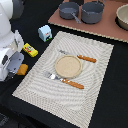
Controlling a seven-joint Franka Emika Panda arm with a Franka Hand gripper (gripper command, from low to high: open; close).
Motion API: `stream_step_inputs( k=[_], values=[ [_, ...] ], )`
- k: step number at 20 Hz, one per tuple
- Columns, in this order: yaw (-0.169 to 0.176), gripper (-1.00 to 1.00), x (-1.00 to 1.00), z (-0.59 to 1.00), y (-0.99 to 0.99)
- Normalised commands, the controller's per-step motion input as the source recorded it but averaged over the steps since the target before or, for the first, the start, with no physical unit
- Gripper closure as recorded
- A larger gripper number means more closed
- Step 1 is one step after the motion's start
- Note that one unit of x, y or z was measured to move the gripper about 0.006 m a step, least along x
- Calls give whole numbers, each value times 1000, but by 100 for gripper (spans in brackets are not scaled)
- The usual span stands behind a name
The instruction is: Place the bread, butter, and milk from the table onto the serving area.
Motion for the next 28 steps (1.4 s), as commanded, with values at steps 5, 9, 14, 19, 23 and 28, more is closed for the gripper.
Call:
stream_step_inputs(
  k=[5, 9, 14, 19, 23, 28],
  values=[
    [-15, 100, 134, 1000, 182],
    [-2, 100, 798, 939, 241],
    [-11, 100, 975, 573, 210],
    [-32, 100, 916, 363, 180],
    [-40, 100, 893, 279, 152],
    [-48, 100, 874, 163, 175]
  ],
)
